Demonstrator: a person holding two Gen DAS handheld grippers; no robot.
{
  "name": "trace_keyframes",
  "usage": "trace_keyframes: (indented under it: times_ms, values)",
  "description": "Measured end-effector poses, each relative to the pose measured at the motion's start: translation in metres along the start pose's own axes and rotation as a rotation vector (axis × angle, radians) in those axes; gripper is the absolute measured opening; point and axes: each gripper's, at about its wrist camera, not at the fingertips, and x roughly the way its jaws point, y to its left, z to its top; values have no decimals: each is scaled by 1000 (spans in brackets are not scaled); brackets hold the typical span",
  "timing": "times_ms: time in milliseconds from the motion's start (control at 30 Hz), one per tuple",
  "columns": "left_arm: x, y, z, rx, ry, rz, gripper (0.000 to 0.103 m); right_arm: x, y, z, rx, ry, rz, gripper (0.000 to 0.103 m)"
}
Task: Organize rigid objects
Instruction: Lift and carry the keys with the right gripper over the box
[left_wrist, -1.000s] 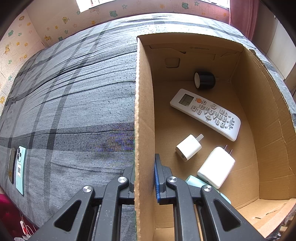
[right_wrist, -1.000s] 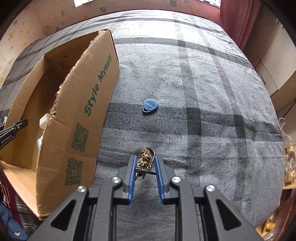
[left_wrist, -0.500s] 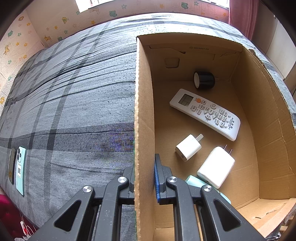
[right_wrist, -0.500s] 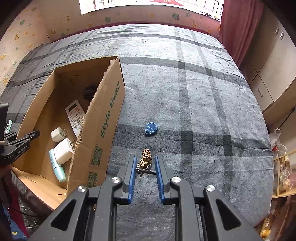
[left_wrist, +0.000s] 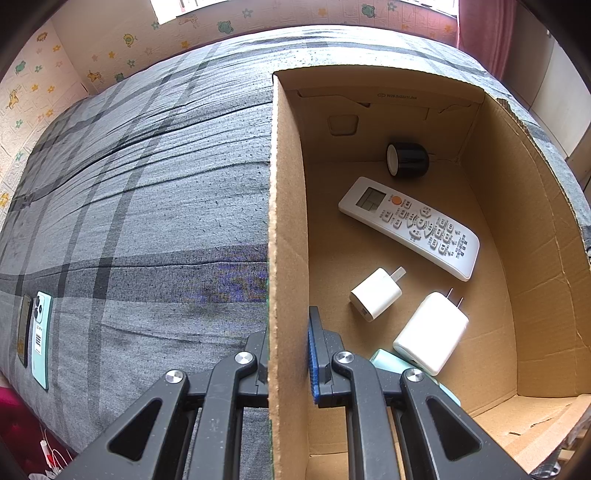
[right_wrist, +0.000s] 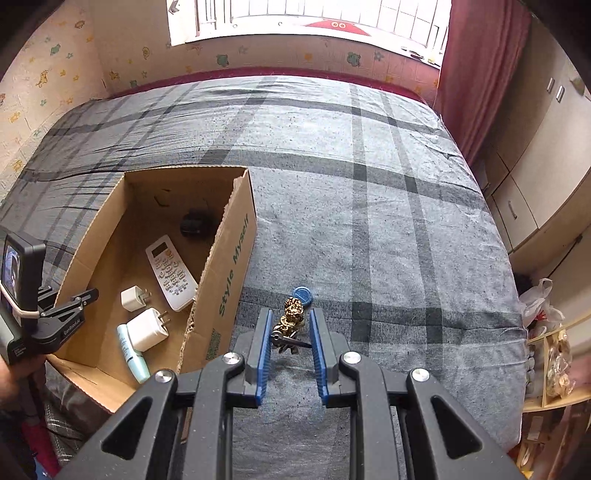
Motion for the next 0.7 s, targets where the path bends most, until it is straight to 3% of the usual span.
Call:
trace_keyframes:
  times_ms: [700]
  values:
    - [0, -1, 0, -1, 2, -2, 13, -30, 51, 51, -69, -101, 68, 21]
